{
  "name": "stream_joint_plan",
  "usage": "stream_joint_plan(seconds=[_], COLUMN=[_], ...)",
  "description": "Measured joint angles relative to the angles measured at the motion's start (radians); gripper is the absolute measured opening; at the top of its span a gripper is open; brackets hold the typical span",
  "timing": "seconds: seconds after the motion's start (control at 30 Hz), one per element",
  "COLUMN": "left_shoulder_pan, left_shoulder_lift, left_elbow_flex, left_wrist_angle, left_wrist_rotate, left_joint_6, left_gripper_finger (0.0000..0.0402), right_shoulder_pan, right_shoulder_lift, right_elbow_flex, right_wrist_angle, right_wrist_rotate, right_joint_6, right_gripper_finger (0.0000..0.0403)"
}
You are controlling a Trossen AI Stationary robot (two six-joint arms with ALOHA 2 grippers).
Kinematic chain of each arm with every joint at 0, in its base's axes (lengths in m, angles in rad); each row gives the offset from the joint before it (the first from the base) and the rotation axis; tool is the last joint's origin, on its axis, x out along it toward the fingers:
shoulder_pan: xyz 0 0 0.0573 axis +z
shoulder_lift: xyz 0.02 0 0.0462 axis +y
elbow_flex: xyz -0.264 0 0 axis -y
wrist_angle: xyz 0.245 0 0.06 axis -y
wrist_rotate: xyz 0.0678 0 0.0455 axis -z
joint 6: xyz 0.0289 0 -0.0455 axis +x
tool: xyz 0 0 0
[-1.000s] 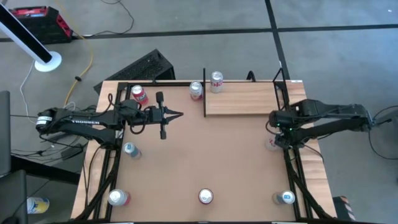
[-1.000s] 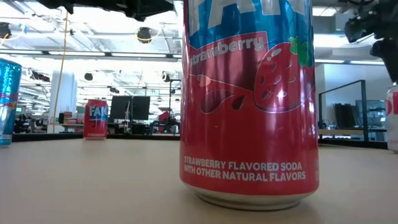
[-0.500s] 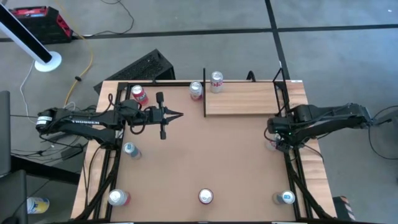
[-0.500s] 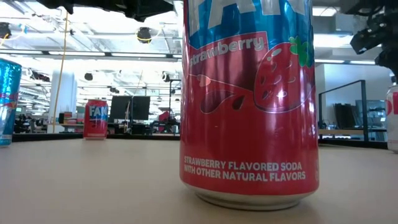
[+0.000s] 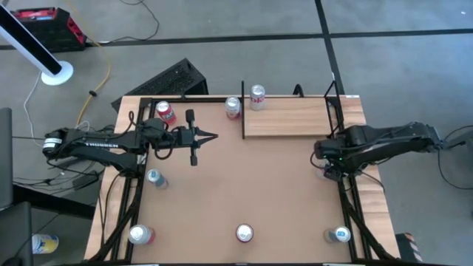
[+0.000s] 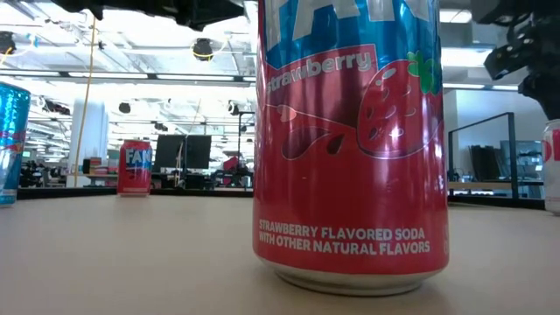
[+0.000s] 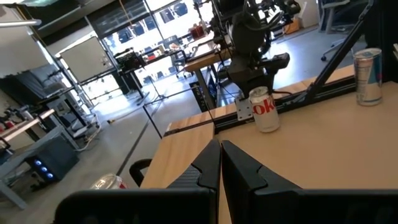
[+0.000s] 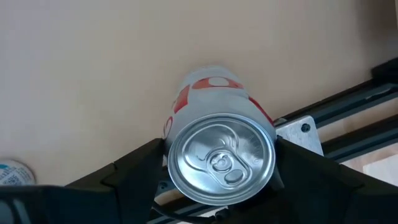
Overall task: Place canned beverage on shelf
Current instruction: Put the red-silver soda can on the shelf
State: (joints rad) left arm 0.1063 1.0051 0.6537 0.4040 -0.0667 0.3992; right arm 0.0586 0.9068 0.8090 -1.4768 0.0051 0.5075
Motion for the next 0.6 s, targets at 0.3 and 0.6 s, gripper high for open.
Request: stream_joint_plan(seconds=[0.3, 0.6], left_shoulder_pan=[0.000, 0.000], left_shoulder_lift=[0.000, 0.000], left_elbow_flex=[0.000, 0.000], left_wrist_angle=[-0.013, -0.008], left_wrist_rotate=[0.000, 0.000], left_joint_6=[0.000, 0.001], left_gripper_finger=[0.0000, 0.0000], right_shoulder_pan=[0.000, 0.000], right_shoulder_lift=[0.076, 0.094], right_elbow_flex=[0.003, 0.020], right_wrist_angle=[-0.001, -0.018], right_wrist_rotate=[0.000, -0.002], right_joint_6=[-0.015, -0.052], right_gripper_finger=[0.0328, 0.0300])
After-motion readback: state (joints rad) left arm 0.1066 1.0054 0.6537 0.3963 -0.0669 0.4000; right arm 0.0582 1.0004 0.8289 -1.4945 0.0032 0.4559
